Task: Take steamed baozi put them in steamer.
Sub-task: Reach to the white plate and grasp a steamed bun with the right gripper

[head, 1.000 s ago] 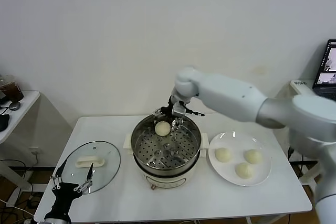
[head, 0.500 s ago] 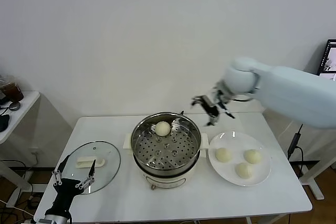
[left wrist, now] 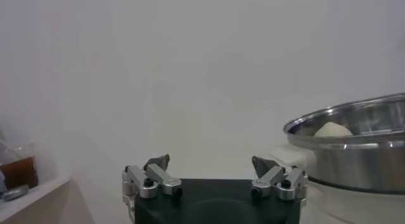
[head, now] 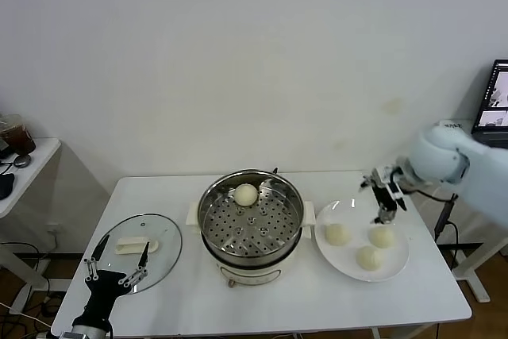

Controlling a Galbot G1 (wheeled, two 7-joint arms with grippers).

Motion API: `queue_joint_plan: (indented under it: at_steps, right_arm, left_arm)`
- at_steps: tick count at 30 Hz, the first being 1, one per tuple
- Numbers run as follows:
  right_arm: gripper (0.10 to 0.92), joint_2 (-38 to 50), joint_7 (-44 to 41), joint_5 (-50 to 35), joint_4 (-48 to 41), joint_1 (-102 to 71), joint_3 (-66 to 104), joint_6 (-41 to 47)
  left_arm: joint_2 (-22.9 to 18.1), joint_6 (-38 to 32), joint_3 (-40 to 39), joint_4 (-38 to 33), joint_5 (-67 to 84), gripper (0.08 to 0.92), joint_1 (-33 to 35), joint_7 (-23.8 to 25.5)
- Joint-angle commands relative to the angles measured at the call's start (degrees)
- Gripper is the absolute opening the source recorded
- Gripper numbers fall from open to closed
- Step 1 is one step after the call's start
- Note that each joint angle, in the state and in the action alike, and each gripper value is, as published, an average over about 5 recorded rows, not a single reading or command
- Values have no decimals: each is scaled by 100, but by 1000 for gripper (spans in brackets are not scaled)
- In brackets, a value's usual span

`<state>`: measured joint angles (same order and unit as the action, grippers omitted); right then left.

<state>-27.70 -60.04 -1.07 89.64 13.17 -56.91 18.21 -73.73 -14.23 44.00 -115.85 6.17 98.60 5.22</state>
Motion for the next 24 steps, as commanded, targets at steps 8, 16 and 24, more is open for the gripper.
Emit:
queue_joint_plan:
  at_steps: [8,16,24]
  right_arm:
    - [823,-1309,79,660,-1571,-1452,852,-701]
    - [823,-1868,177,816,-2112,-1568,938,-821]
    - [823,-2128,182,1028,-2366,-1636,995,-777]
  left_arm:
    - [-34,15,49,24,-48,823,32,5]
    - [-66,10,107,23,-49,823,65,4]
    - [-83,6,123,33,-65,823,69,3]
